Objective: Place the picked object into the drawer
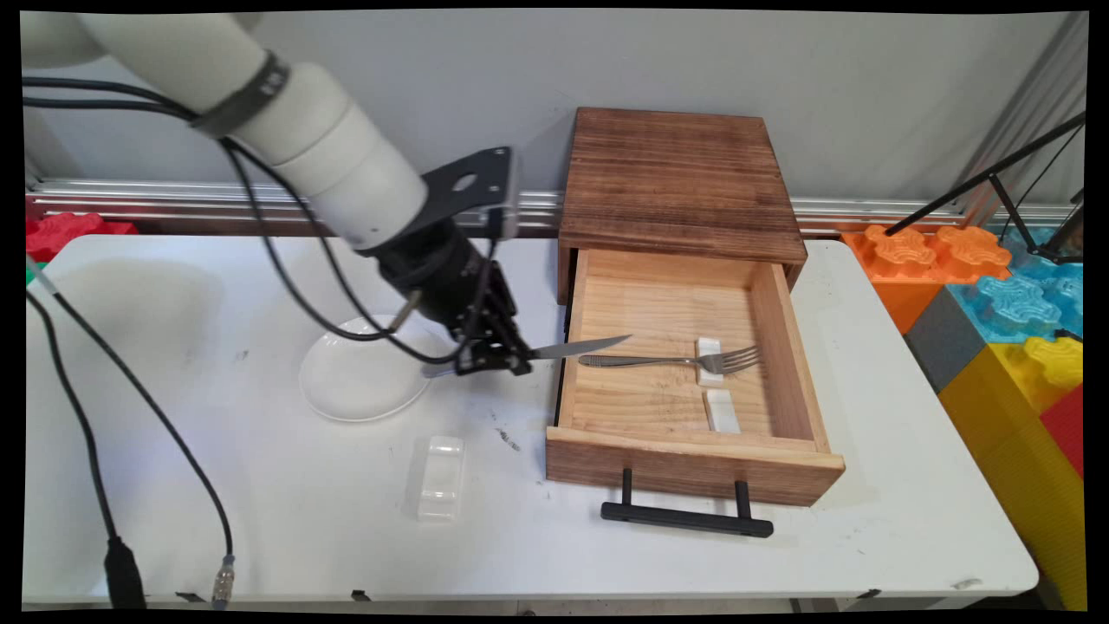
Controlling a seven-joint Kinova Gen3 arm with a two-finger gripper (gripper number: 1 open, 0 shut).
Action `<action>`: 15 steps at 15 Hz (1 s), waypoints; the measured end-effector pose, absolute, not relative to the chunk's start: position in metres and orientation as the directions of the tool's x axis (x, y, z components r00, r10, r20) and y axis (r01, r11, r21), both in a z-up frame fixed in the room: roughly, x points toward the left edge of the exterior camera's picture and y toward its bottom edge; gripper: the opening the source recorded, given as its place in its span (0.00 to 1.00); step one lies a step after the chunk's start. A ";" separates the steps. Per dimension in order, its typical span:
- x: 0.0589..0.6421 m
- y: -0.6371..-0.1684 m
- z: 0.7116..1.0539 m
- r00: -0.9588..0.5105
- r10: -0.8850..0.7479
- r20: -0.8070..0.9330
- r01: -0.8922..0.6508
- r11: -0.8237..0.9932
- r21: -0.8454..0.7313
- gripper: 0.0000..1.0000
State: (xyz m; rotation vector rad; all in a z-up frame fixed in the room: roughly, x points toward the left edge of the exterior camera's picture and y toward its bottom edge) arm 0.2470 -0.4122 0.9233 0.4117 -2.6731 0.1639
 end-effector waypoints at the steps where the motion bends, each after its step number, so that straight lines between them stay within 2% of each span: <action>1: 0.239 -0.417 0.921 -0.863 -0.257 0.435 -0.308 0.950 -0.051 0.00; 15: 0.141 -0.471 0.886 -0.855 -0.237 0.461 -0.286 0.958 -0.039 0.00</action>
